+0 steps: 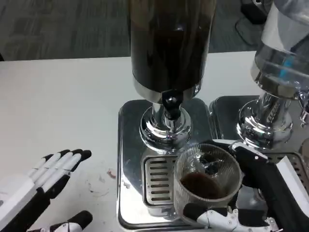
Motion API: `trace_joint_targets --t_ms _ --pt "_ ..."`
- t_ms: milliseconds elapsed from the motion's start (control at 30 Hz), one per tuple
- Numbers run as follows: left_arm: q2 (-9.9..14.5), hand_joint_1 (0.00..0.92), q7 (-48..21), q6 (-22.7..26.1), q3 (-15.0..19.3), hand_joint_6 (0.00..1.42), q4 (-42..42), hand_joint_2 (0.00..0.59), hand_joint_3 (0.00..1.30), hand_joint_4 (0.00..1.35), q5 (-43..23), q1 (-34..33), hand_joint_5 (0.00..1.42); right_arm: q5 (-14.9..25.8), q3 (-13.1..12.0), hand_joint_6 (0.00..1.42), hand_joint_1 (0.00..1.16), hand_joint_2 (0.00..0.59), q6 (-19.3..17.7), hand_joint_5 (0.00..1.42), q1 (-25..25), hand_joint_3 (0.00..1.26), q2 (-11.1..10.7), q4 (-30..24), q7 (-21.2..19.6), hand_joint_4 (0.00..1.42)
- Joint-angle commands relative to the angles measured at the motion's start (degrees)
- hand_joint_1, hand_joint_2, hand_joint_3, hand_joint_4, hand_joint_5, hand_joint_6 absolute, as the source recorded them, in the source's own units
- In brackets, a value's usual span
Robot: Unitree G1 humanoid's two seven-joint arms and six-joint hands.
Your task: Grasp the cup under the faucet to collect the drink, then remove the cup.
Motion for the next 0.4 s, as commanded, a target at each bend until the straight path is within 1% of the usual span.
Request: trace_joint_targets --t_ms 33,233,400 --pt "-0.61 0.0 0.2 1.39 -0.05 0.0 -1.51 0.255 0.0 0.0 -0.06 0.75 0.0 1.87 -0.65 1.05 0.93 0.162 -1.34 0.81 -0.56 0.5 -0.21 -2.33 0.16 0.56" --pt "-1.01 0.0 0.23 2.28 -0.06 0.0 -2.56 0.255 0.0 0.0 0.01 1.23 0.0 2.33 -1.1 1.05 0.93 0.162 -1.61 0.81 -0.39 0.5 -0.38 -2.31 0.32 0.56" --pt "-0.81 0.0 0.18 2.33 -0.12 0.0 -2.41 0.255 0.0 0.0 -0.07 1.06 0.0 2.55 -1.1 1.05 0.93 0.162 -1.47 0.81 -0.52 0.5 -0.28 -2.07 0.36 0.57"
